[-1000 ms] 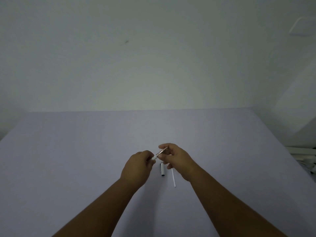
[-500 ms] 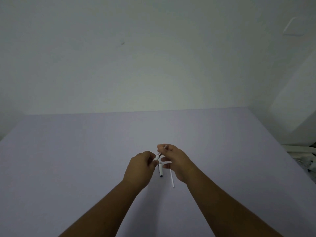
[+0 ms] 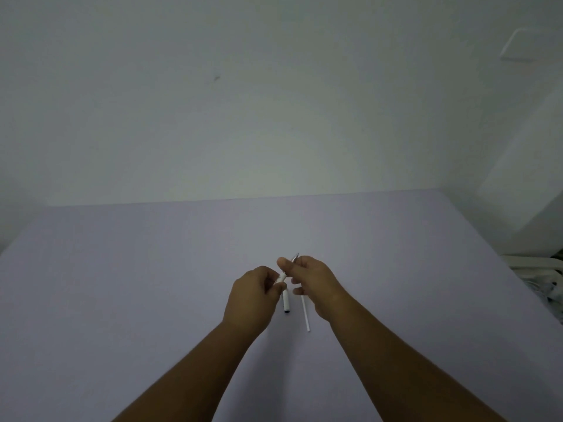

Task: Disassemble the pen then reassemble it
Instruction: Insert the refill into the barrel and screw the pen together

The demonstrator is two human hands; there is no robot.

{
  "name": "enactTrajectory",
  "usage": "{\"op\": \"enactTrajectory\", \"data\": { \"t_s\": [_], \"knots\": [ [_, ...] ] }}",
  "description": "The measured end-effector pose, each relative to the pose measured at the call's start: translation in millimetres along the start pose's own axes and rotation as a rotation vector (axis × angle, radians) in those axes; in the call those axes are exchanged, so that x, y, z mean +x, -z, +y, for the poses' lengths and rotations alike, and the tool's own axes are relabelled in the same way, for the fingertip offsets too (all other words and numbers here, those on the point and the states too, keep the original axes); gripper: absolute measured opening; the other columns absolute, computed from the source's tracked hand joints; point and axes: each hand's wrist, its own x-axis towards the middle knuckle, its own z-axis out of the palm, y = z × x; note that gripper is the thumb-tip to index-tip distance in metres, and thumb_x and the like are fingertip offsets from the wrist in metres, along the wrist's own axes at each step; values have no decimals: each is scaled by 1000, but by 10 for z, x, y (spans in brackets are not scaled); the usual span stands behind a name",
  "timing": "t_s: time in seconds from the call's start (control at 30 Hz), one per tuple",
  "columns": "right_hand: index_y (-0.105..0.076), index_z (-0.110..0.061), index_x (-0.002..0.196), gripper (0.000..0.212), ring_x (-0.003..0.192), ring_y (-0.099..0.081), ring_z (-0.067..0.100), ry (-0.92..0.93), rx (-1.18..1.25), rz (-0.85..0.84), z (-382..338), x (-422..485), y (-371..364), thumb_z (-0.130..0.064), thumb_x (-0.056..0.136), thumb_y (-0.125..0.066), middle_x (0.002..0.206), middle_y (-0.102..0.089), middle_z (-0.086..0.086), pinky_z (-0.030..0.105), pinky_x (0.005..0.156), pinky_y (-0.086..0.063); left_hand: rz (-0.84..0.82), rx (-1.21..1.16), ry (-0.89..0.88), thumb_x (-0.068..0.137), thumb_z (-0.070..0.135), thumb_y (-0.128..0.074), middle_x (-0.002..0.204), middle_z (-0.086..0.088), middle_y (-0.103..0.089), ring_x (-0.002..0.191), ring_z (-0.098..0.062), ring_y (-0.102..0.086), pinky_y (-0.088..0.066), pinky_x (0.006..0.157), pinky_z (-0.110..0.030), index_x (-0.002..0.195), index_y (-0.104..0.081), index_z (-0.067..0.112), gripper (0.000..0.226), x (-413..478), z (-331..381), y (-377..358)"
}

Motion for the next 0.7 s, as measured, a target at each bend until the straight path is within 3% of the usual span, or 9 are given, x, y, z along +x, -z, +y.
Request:
{"op": "enactTrajectory", "data": {
  "t_s": [0.07, 0.13, 0.23, 0.37, 0.5, 0.63, 0.7],
  "knots": [
    [-69, -26, 93, 20, 95, -61, 16, 27, 99, -72, -19, -2, 52, -42, 86, -60, 100, -69, -5, 26, 70, -53, 12, -39, 26, 85, 29, -64, 67, 14, -57, 62, -4, -54, -36, 54, -14, 81, -57, 27, 8, 6, -12, 23],
    [-71, -27, 91, 13, 96, -63, 17, 49, 113, -71, -35, -20, 80, -33, 88, -60, 93, -72, -8, 25, 69, -53, 10, -31, 30, 84, 29, -65, 66, 14, -56, 63, -5, -54, -36, 54, -14, 80, -57, 27, 9, 14, -21, 36],
    [-65, -22, 76, 22, 87, -60, 16, 21, 17, 22, -46, -27, 49, -43, 79, -68, 84, -68, -4, 24, 66, -49, -2, -17, 22, 84, 30, -65, 65, 14, -55, 61, -2, -52, -34, 53, -14, 80, -56, 27, 10, -7, -1, 15],
    [-70, -28, 96, 14, 98, -61, 16, 27, 115, -79, -15, -37, 82, -34, 87, -60, 99, -70, -7, 27, 74, -53, 14, -59, 44, 83, 29, -66, 66, 14, -57, 62, -2, -53, -36, 53, -15, 81, -58, 26, 9, 5, -4, 8],
    [-67, -22, 79, 19, 88, -61, 15, 13, 23, 12, -33, -47, 43, -40, 81, -67, 87, -68, -3, 23, 68, -50, 1, -32, 30, 84, 30, -64, 68, 13, -56, 62, -2, -53, -37, 55, -13, 86, -61, 22, 10, 2, 30, -20],
    [-68, -26, 100, 18, 98, -61, 17, 27, 124, -97, -5, -50, 80, -34, 84, -64, 101, -69, -5, 26, 74, -52, 15, -82, 56, 83, 30, -66, 67, 16, -56, 64, -3, -55, -37, 55, -14, 83, -58, 24, 10, 2, 16, -12],
    [-69, -24, 95, 14, 100, -63, 19, 26, 91, -88, -17, -66, 67, -32, 86, -62, 100, -71, -4, 26, 75, -51, 17, -51, 40, 84, 30, -65, 66, 16, -54, 62, -2, -52, -35, 54, -13, 86, -59, 21, 10, -5, 13, -13]
  ]
}}
